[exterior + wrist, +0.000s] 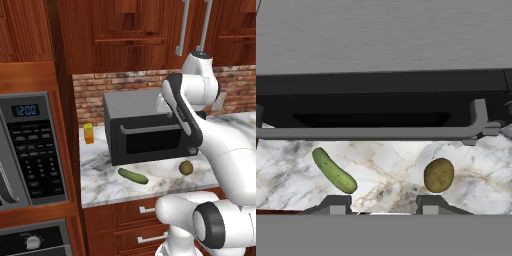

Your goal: Place the cucumber and potato inside the fridge drawer. Close the drawer after placing the vegetables.

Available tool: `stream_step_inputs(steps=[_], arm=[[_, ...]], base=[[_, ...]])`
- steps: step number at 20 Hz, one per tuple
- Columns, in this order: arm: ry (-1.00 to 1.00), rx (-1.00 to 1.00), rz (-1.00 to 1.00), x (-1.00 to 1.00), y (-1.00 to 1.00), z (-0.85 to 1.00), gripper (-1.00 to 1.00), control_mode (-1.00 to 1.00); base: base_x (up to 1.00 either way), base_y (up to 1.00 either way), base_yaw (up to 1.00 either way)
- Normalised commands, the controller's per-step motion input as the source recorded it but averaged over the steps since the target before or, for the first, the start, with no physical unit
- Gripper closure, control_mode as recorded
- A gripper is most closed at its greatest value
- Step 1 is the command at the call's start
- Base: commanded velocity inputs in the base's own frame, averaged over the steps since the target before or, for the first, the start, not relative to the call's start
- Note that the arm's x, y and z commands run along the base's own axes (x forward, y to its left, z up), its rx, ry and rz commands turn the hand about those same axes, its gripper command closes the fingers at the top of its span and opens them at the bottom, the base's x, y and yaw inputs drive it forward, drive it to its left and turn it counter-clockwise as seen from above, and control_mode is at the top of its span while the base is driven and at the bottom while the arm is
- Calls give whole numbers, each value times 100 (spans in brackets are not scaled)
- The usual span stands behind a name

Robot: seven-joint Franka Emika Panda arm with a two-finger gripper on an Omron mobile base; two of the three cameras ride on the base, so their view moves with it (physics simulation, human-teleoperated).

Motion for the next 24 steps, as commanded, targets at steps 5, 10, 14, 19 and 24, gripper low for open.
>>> stream_step_inputs(steps=[5,10,14,19,24], arm=[[-2,1,-1,-36,0,-9,-100,-100],[3,13,-13,-86,-22,-82,-100,-100],[6,25,-19,-50,-82,-100,-100,-100],[16,1,-5,2,-39,-90,-100,-100],[16,-4,0,47,-13,-48,-100,-100]], base=[[0,0,0],[0,0,0],[0,0,0],[0,0,0],[0,0,0]])
